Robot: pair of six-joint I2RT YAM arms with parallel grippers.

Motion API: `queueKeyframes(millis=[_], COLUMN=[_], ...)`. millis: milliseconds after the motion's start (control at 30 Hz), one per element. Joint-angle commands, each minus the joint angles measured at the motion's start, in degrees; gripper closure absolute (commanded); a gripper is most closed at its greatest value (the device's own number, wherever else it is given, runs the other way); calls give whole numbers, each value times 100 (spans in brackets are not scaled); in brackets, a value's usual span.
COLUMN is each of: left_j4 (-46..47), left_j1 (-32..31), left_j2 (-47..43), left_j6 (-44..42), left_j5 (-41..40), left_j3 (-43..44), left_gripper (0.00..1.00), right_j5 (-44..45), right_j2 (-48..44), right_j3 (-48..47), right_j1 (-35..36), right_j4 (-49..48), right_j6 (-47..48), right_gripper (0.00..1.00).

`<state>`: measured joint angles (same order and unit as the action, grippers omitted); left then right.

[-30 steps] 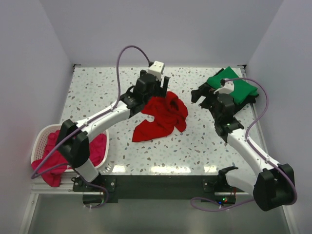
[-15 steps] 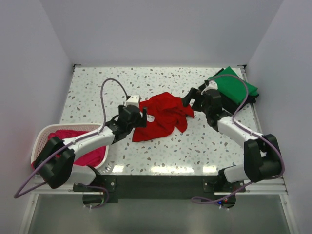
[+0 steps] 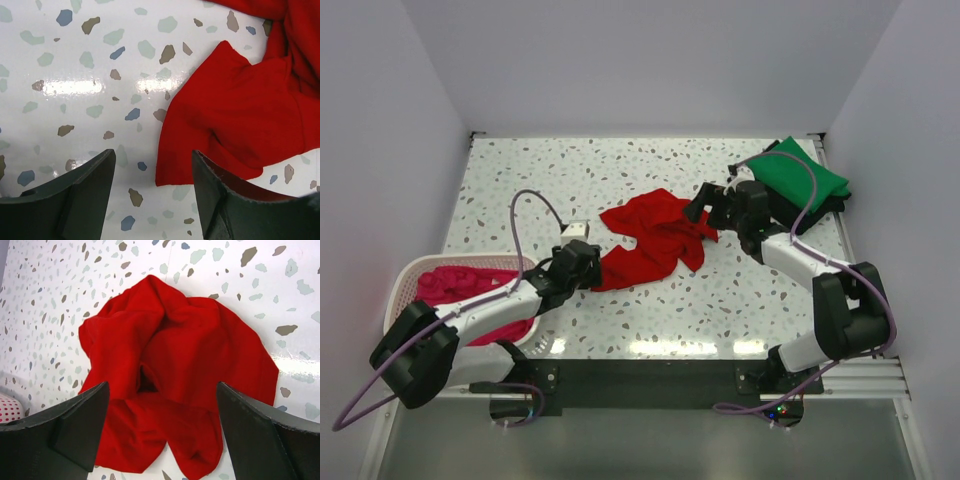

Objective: Fold and stack the t-shirts
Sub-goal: Flatten the tshirt out

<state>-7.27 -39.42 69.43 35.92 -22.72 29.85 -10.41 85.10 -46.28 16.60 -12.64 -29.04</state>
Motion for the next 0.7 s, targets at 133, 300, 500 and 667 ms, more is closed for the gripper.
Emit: queueKeyframes(millis=[133, 300, 500, 667], left_j4=[-266, -345, -310, -249], left_j1=[-74, -101, -119, -145], left_j2=[18, 106, 176, 413], left_j6=[91, 55, -24, -77], left_j5=[426, 479, 611, 628], left_j3=[65, 13, 48, 74], left_gripper=[35, 37, 41, 45], right_j5=[-154, -180, -163, -119], right_j2=[-205, -231, -292, -371], right_j3=[-153, -144, -135, -92], right_j1=[27, 19, 19, 27], right_j4=[-1, 16, 69, 69], right_j6=[109, 100, 135, 162], right_gripper=[10, 10, 10, 9])
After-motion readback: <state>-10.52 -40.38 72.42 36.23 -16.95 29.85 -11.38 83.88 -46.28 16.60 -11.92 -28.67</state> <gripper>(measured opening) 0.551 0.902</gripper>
